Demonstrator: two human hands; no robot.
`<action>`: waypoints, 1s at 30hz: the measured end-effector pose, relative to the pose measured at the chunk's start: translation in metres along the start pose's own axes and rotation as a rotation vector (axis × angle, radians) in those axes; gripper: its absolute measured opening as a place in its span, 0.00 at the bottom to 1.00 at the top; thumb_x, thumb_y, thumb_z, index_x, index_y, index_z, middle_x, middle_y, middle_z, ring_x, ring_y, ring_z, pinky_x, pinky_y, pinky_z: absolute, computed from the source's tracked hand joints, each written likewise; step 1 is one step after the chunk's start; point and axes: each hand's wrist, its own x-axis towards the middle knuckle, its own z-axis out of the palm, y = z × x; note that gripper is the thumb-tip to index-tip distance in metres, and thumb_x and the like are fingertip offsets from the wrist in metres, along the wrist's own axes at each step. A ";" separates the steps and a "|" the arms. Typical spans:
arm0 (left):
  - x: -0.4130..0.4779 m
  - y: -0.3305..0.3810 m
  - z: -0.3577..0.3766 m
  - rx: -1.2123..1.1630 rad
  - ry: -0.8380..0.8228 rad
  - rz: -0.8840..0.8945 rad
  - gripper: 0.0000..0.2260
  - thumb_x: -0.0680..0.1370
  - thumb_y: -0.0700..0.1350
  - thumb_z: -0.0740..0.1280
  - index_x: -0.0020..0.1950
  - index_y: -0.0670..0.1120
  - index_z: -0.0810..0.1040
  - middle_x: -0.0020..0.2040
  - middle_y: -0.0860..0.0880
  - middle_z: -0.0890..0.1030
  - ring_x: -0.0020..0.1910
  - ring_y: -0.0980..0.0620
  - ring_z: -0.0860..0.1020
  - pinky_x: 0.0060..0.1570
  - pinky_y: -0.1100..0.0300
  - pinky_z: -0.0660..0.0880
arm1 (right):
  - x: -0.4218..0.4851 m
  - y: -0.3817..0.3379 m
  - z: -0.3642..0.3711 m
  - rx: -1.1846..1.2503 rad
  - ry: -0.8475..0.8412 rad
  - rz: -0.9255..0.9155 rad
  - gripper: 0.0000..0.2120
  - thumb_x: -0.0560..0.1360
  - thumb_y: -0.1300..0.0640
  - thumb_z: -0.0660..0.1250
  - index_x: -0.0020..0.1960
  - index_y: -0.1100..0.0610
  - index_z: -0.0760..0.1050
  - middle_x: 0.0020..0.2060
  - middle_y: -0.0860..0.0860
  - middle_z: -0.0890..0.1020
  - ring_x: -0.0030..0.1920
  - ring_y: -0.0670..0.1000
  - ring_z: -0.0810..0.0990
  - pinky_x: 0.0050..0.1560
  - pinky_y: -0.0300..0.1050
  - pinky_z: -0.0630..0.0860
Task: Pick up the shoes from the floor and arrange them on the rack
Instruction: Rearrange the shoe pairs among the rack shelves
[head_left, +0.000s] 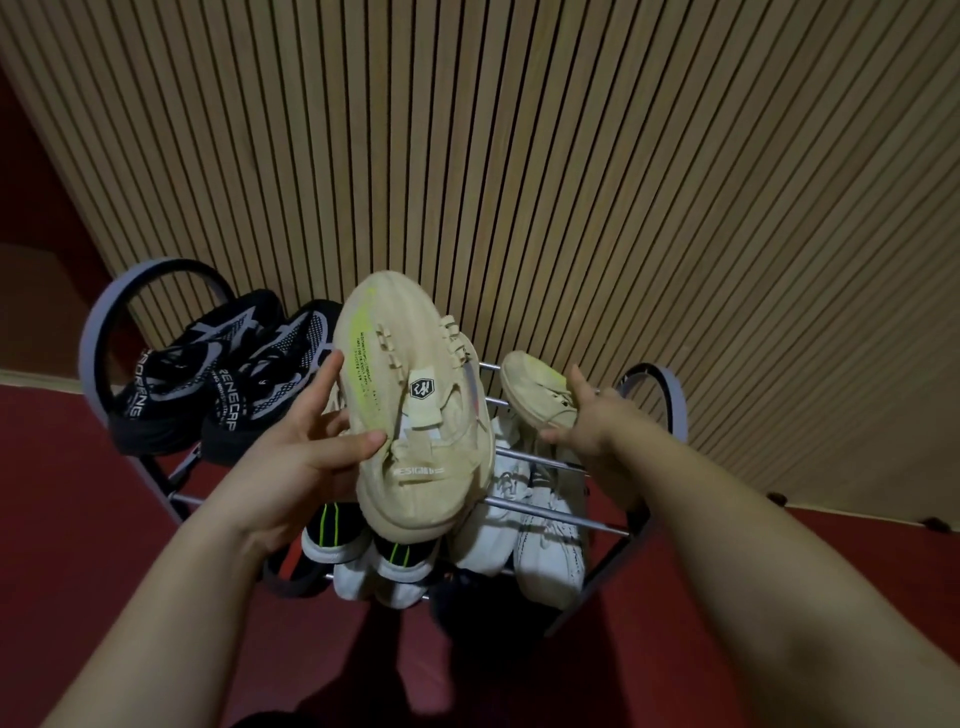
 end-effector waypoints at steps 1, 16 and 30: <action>-0.001 0.000 0.000 -0.007 -0.006 -0.007 0.43 0.65 0.34 0.68 0.73 0.64 0.59 0.61 0.47 0.79 0.53 0.47 0.82 0.45 0.47 0.81 | -0.004 0.003 -0.002 -0.010 -0.054 -0.005 0.52 0.70 0.37 0.68 0.75 0.44 0.31 0.76 0.59 0.49 0.75 0.64 0.53 0.71 0.60 0.60; -0.006 0.000 -0.008 -0.029 -0.029 -0.014 0.42 0.65 0.33 0.67 0.73 0.63 0.60 0.60 0.47 0.80 0.56 0.47 0.80 0.43 0.54 0.81 | -0.023 -0.038 -0.022 0.041 0.068 0.158 0.43 0.74 0.42 0.62 0.76 0.45 0.35 0.74 0.59 0.56 0.70 0.62 0.63 0.66 0.56 0.67; 0.011 -0.013 0.022 0.033 -0.116 -0.085 0.37 0.74 0.30 0.64 0.72 0.64 0.60 0.53 0.49 0.83 0.46 0.53 0.83 0.37 0.59 0.80 | -0.104 -0.001 0.036 -0.257 0.188 -0.232 0.45 0.73 0.32 0.58 0.76 0.46 0.34 0.76 0.55 0.36 0.75 0.60 0.33 0.74 0.60 0.36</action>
